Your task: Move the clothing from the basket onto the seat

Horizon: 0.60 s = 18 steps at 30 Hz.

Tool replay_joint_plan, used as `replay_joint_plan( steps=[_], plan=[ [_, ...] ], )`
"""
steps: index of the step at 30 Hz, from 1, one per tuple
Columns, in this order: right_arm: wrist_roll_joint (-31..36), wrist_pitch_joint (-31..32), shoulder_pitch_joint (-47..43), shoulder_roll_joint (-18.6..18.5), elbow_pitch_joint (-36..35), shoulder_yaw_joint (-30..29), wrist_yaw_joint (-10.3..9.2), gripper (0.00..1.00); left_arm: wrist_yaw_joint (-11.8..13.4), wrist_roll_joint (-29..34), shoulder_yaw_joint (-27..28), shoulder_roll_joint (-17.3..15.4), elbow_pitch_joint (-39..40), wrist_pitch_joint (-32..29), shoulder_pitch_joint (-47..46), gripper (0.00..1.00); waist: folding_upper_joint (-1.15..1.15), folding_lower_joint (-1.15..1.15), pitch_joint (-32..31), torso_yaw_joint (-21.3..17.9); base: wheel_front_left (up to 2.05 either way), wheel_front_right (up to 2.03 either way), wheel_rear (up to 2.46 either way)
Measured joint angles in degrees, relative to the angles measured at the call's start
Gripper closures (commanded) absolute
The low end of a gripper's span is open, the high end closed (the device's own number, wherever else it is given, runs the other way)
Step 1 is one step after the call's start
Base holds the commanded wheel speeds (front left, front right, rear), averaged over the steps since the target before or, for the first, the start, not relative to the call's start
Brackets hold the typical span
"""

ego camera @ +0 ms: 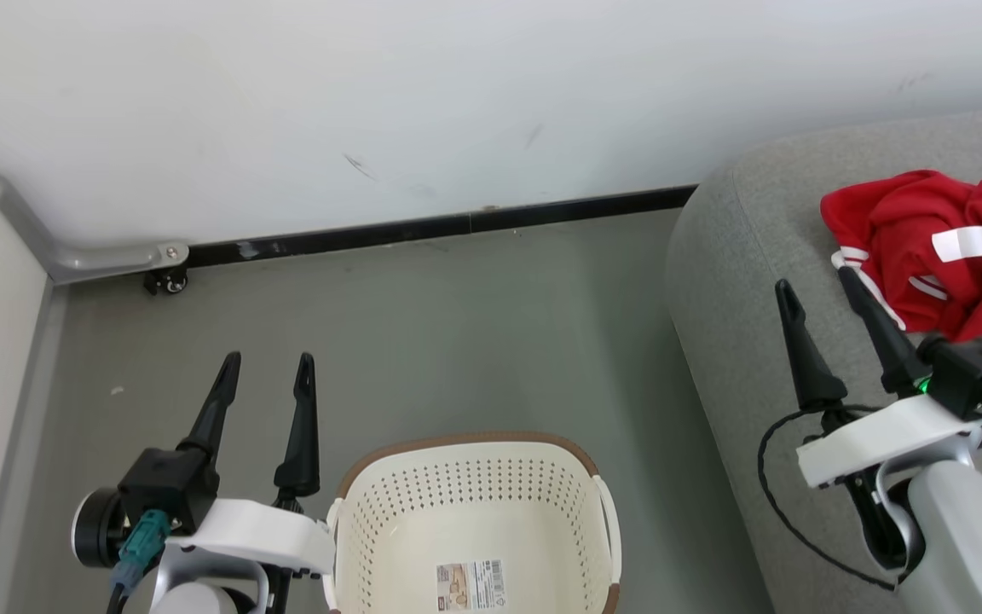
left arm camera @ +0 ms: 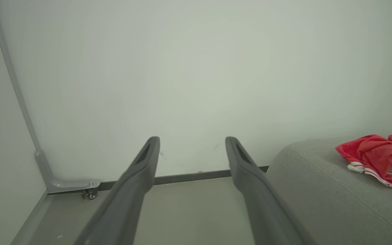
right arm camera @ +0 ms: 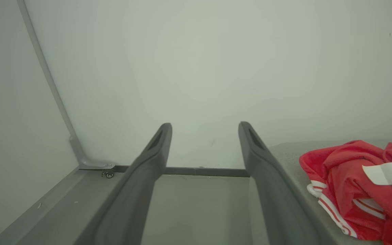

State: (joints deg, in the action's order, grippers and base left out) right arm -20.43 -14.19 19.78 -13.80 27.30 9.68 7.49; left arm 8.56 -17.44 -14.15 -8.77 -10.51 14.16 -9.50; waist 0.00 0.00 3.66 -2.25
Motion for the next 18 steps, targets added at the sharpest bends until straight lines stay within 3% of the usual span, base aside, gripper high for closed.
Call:
replay_joint_plan(
  steps=[18],
  plan=[
    [7.0,0.0,-10.6,6.3,-5.1,-3.8,0.0,0.0,0.1,1.1,1.2,0.5,-0.4,0.0,4.4,0.0,0.0,0.0,-4.7,1.0,0.0,0.0,0.0]
  ],
)
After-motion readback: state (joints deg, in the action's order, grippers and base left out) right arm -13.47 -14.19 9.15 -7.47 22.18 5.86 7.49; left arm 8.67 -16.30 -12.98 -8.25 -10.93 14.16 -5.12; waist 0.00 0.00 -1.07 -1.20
